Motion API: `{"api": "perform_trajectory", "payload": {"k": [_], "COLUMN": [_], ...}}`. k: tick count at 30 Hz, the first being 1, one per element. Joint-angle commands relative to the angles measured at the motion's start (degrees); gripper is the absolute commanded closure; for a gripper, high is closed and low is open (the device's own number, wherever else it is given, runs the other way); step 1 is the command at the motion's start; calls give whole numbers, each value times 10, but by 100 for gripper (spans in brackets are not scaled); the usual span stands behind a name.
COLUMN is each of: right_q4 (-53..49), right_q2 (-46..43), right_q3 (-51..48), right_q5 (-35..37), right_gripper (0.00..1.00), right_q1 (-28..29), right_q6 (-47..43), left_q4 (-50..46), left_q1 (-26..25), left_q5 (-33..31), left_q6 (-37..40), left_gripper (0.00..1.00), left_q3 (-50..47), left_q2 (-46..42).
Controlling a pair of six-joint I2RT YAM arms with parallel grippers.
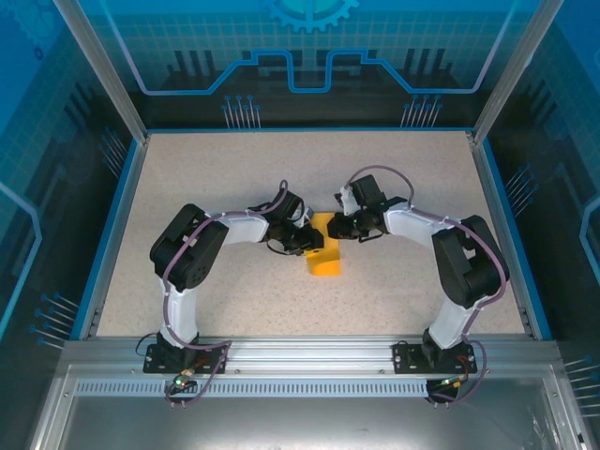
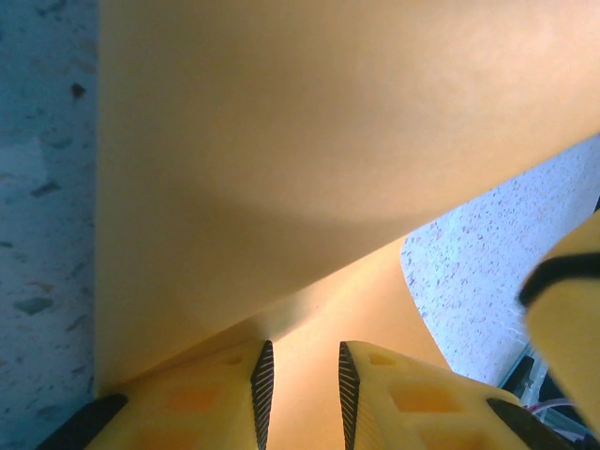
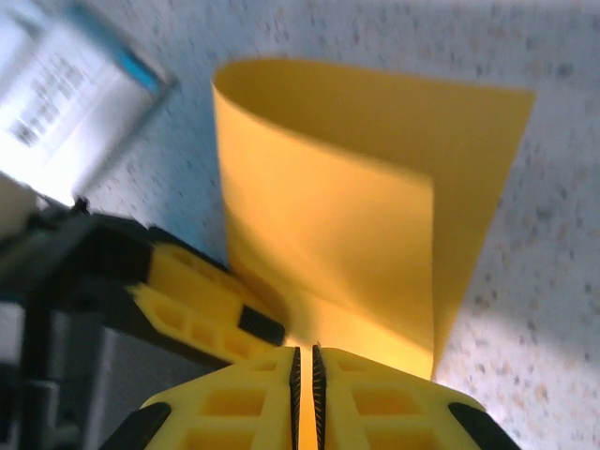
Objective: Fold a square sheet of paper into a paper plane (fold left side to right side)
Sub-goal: Hold the square sheet of paper at the center of the table, then first fold the square sheet of paper in half at the center of the table.
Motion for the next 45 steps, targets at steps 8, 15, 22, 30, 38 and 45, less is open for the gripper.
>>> {"api": "perform_trajectory", "payload": {"k": [8, 15, 22, 30, 38, 45], "right_q4": [-12, -63, -91, -96, -98, -96], "right_q2": [98, 142, 152, 154, 151, 148], "right_q3": [80, 104, 101, 98, 98, 94], "right_q5": [-24, 9, 42, 47, 46, 46], "right_gripper": [86, 86, 87, 87, 87, 87], "right_q1": [-2, 1, 1, 0, -1, -1], "right_q6": [-10, -12, -8, -6, -7, -7], "left_q4": [-46, -46, -49, -40, -32, -39], "left_q1": [-11, -14, -24, -57, -84, -100], "left_q5": [-24, -21, -23, -19, -16, -19], "left_q6": [15, 32, 47, 37, 22, 19], "left_gripper": [71, 71, 71, 71, 71, 71], "left_q3": [-21, -31, -79, -140, -180, -186], "left_q2": [6, -13, -62, -110, -135, -150]}}
